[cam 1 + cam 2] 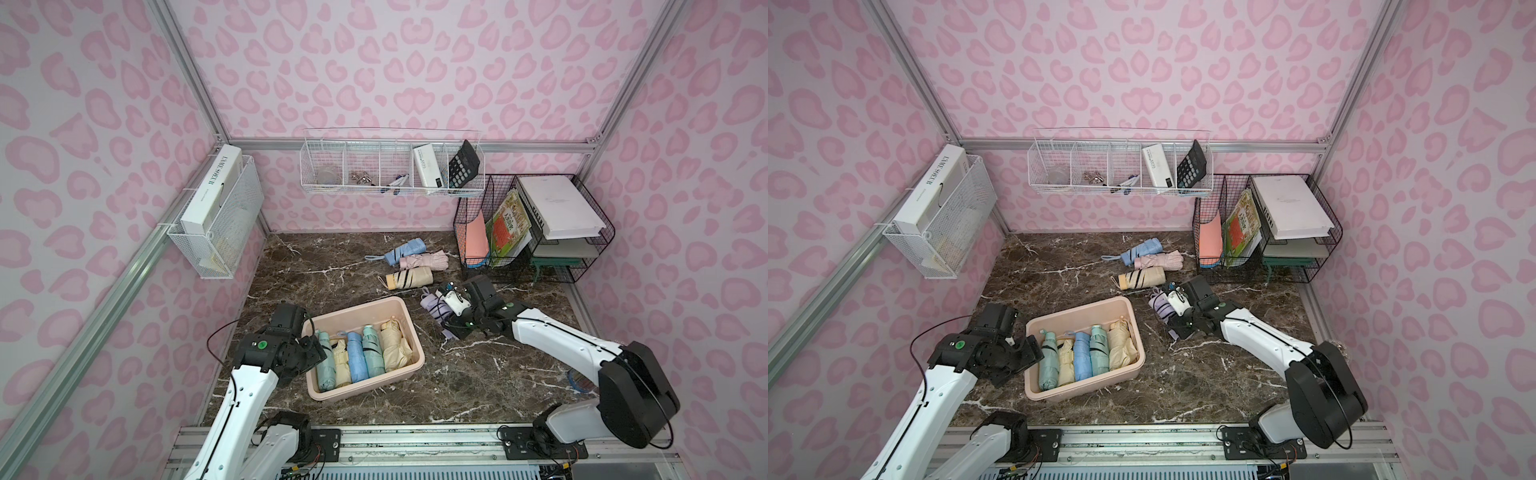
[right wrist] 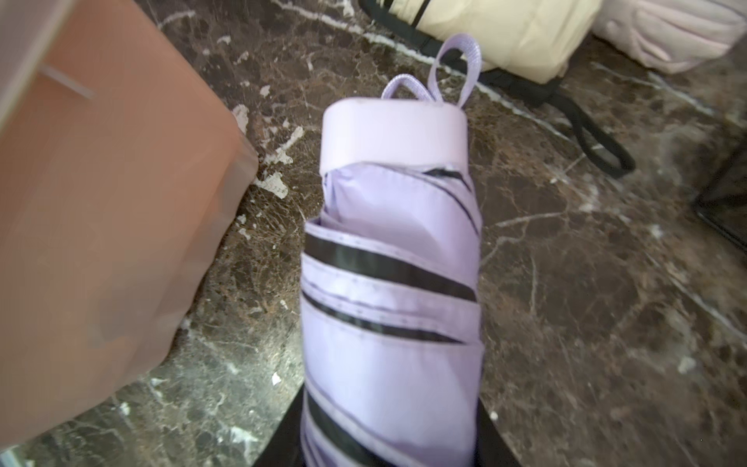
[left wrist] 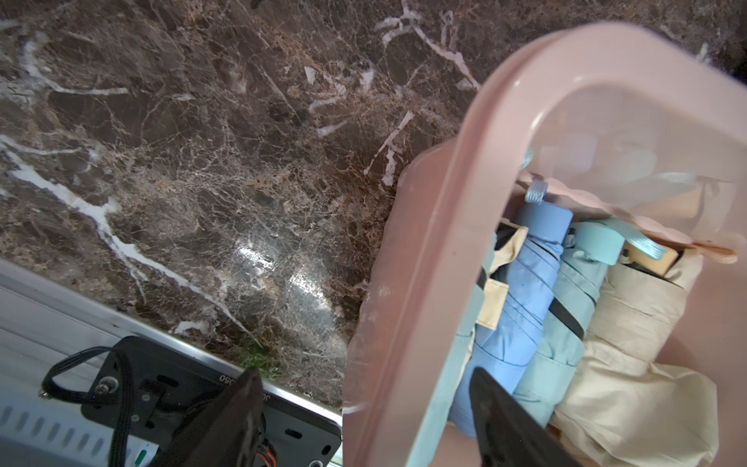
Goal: Put the umbrella into the storage box
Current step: Pick up the umbrella from the center of the board, then adjust the storage box at the center of the board, then place the umbrella in the storage box.
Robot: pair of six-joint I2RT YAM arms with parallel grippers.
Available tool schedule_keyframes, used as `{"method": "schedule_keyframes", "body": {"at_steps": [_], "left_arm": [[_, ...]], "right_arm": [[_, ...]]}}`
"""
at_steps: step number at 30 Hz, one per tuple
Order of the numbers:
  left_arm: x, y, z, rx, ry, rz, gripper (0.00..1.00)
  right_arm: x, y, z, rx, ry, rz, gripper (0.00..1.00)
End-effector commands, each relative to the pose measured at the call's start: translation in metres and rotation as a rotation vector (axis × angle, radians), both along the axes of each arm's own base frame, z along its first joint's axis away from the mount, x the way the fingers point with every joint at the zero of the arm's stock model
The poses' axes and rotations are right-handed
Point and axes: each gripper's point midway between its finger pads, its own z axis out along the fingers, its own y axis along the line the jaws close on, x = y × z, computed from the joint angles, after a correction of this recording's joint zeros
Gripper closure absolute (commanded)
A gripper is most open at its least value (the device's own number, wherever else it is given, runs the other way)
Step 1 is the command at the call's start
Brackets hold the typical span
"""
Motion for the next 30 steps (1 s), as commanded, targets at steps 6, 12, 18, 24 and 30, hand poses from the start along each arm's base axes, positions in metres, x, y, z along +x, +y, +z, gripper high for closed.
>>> {"method": "schedule_keyframes", "body": {"at_steps": [6, 12, 18, 24, 30], "left_arm": [[0.005, -0.010, -0.008, -0.048, -0.008, -0.040, 0.51], [0.015, -0.034, -0.011, -0.173, -0.014, -0.041, 0.80], [0.020, -0.047, -0.003, -0.165, -0.081, 0.031, 0.82], [0.016, -0.060, -0.010, -0.110, -0.053, -0.015, 0.85], [0.015, -0.058, -0.002, -0.099, -0.063, -0.008, 0.85]], "right_arm": [[-0.014, -0.005, 0.056, 0.170, 0.023, -0.145, 0.80], [-0.020, 0.015, 0.113, 0.377, 0.028, -0.188, 0.82], [-0.041, 0.062, 0.143, 0.449, 0.073, -0.113, 0.82], [-0.070, 0.128, 0.129, 0.444, 0.144, 0.046, 0.82], [-0.090, 0.181, 0.100, 0.400, 0.209, 0.165, 0.82]]}}
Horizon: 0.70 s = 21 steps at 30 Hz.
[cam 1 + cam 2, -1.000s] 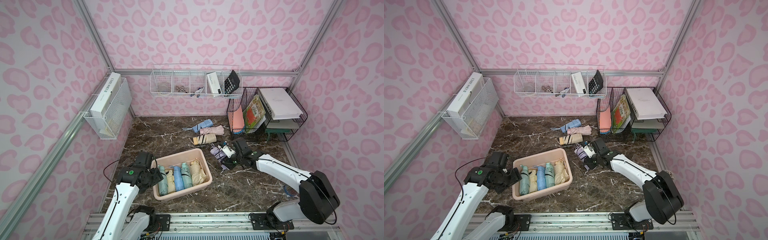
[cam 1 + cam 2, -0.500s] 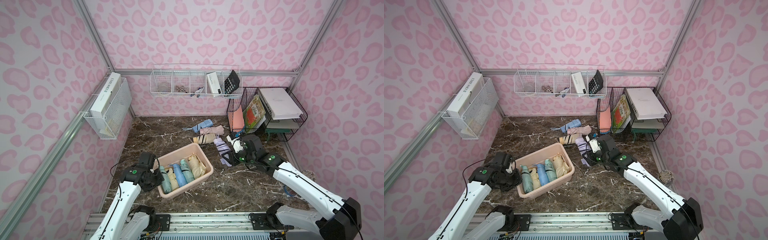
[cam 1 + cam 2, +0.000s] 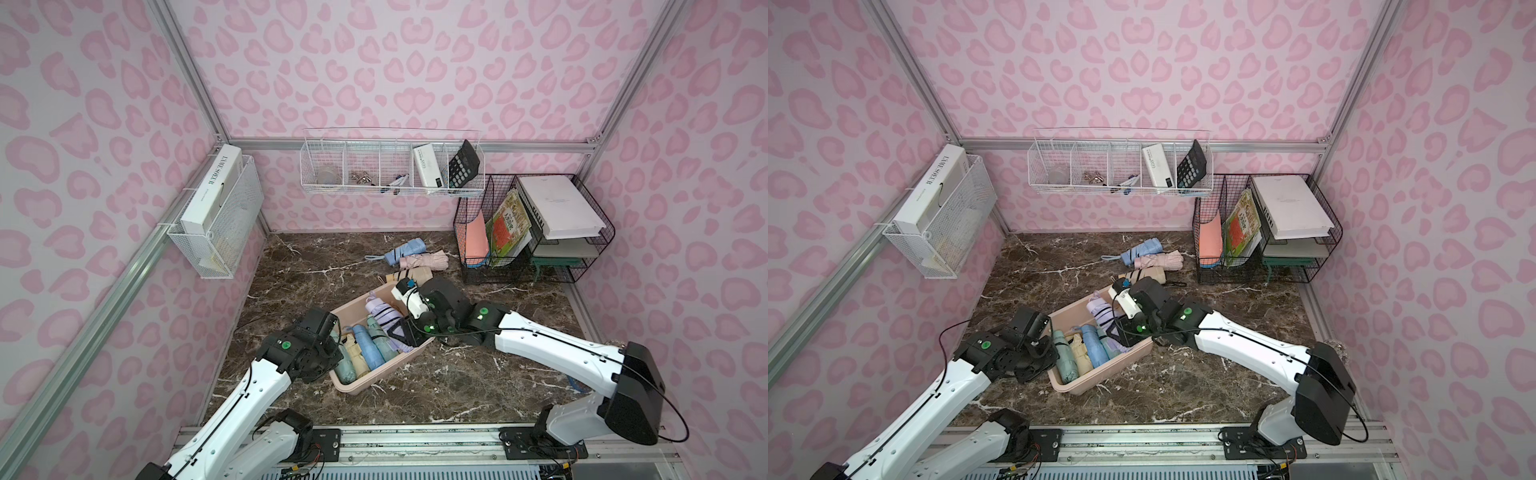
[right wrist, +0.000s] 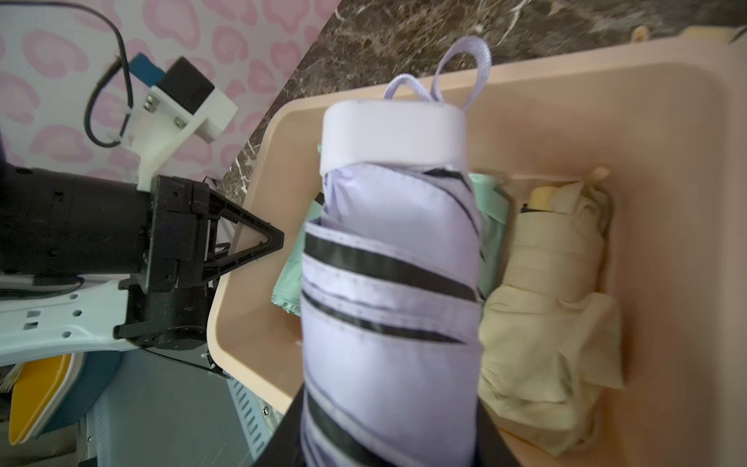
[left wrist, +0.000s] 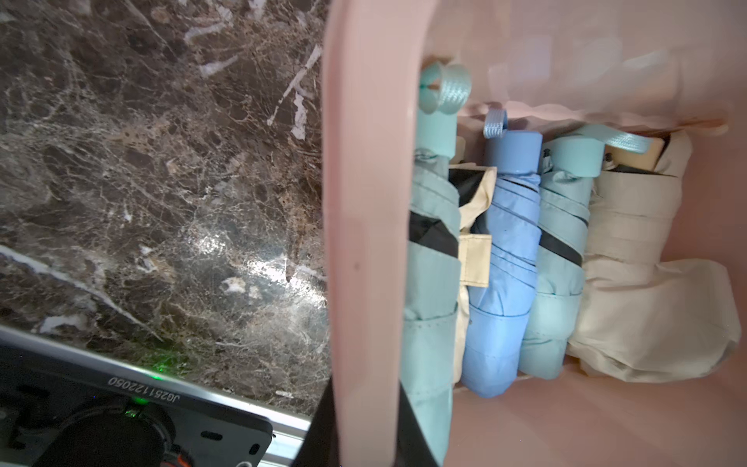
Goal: Put the umbrella into the storage box
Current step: Place the umbrella in the storage box.
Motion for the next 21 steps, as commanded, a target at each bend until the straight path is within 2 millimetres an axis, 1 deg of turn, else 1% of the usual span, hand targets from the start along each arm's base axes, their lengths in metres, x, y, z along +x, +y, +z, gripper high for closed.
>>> {"method": "schedule_keyframes", "body": {"at_steps": [1, 3, 7, 10, 12, 14, 16, 18, 20, 21], "left_arm": [[0.006, 0.001, 0.006, -0.002, -0.034, 0.031, 0.85], [0.006, 0.000, 0.003, -0.010, -0.025, 0.033, 0.85], [0.007, -0.001, 0.000, -0.010, -0.017, 0.043, 0.85], [0.007, 0.000, 0.000, -0.006, -0.011, 0.051, 0.85], [0.007, 0.000, 0.000, -0.003, -0.006, 0.050, 0.85], [0.006, 0.000, -0.001, 0.003, 0.003, 0.051, 0.84], [0.004, 0.002, -0.003, 0.012, 0.013, 0.052, 0.84], [0.002, 0.003, -0.004, 0.019, 0.020, 0.051, 0.84], [0.001, 0.004, -0.004, 0.019, 0.022, 0.052, 0.83], [0.001, 0.004, -0.005, 0.019, 0.024, 0.055, 0.82]], "right_arm": [[-0.003, 0.029, 0.010, 0.080, -0.018, 0.049, 0.82], [-0.005, 0.042, 0.001, 0.079, 0.002, 0.060, 0.82], [-0.013, 0.067, -0.029, 0.034, 0.066, 0.089, 0.83], [-0.016, 0.076, -0.046, 0.015, 0.095, 0.087, 0.83], [-0.015, 0.078, -0.058, -0.004, 0.108, 0.070, 0.83], [-0.016, 0.080, -0.067, -0.011, 0.123, 0.061, 0.80], [-0.019, 0.083, -0.076, -0.012, 0.139, 0.066, 0.69], [-0.020, 0.084, -0.083, -0.025, 0.150, 0.073, 0.56], [-0.020, 0.085, -0.082, -0.018, 0.144, 0.081, 0.43], [-0.020, 0.086, -0.079, -0.007, 0.139, 0.089, 0.36]]}}
